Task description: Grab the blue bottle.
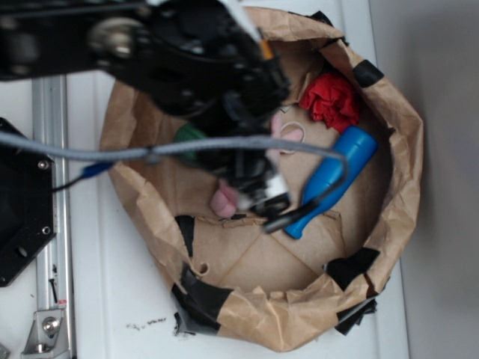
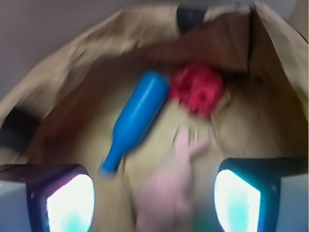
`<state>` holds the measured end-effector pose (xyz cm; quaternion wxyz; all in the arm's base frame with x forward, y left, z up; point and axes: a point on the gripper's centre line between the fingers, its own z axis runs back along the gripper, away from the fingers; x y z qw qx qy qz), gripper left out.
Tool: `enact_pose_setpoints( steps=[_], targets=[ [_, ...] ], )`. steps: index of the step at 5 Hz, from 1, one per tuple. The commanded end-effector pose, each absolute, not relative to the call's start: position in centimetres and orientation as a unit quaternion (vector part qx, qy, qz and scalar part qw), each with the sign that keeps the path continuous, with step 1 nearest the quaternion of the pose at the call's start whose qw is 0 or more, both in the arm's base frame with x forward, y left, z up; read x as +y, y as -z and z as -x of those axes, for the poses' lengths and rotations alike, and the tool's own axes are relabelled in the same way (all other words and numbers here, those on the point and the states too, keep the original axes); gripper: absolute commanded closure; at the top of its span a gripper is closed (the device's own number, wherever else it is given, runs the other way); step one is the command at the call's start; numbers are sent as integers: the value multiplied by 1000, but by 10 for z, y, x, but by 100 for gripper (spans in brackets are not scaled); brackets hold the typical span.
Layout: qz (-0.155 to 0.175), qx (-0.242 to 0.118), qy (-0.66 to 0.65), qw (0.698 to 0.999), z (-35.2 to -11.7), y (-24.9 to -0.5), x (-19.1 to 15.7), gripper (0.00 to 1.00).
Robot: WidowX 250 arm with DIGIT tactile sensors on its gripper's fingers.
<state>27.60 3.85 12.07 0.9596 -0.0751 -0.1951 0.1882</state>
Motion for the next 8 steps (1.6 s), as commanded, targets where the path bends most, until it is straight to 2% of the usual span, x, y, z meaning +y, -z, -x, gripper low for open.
enact_pose_setpoints(
  steps=[1, 2, 3, 4, 5, 6, 7, 8],
  targets=[
    [70, -236, -218, 945, -326, -81, 35, 0],
    [90, -214, -228, 946, -334, -71, 8, 0],
    [103, -207, -227, 946, -343, -77, -9, 0],
    [65, -184, -229, 954, -335, -75, 2, 100],
    [10, -165, -197, 966, -327, -82, 17, 100],
    [-9, -177, -173, 969, -320, -103, 29, 100],
    [-2, -197, -148, 969, -311, -140, 40, 100],
    [19, -247, -196, 949, -295, -168, 56, 0]
  ],
)
